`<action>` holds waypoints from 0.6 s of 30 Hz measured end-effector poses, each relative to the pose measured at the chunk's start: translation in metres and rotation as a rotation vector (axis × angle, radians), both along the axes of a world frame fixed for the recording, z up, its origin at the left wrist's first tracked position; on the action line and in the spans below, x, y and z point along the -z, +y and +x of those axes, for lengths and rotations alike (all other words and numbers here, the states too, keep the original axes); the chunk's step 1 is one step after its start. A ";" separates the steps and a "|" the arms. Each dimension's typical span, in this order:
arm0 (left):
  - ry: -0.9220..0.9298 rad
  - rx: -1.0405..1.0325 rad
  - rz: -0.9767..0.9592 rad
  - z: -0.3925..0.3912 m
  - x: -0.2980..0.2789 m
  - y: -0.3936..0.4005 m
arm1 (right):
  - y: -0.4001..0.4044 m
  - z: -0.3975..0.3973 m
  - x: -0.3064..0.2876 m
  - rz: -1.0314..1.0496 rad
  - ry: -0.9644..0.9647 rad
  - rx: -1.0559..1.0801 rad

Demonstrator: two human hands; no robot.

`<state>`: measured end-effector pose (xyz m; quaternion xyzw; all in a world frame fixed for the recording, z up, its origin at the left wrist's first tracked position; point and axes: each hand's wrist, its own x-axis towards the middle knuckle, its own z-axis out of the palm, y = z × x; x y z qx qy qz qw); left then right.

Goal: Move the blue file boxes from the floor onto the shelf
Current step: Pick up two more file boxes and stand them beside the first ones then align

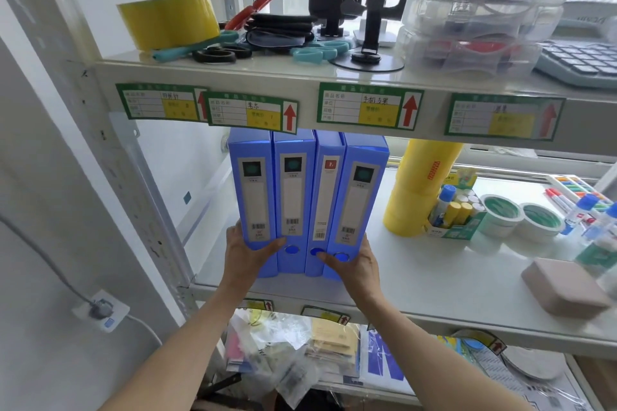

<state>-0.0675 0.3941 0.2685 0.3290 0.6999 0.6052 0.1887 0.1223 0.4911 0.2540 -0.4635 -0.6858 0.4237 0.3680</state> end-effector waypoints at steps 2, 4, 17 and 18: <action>-0.019 0.034 -0.013 -0.003 0.000 0.002 | 0.000 0.001 -0.003 -0.001 -0.018 -0.016; -0.030 0.064 -0.002 -0.005 0.001 0.003 | -0.002 0.000 -0.003 0.009 -0.029 -0.017; -0.053 0.207 -0.042 -0.029 -0.007 0.001 | 0.003 0.005 -0.004 0.034 -0.091 -0.077; -0.056 0.213 -0.051 -0.030 -0.007 0.003 | 0.004 0.005 -0.004 0.035 -0.096 -0.080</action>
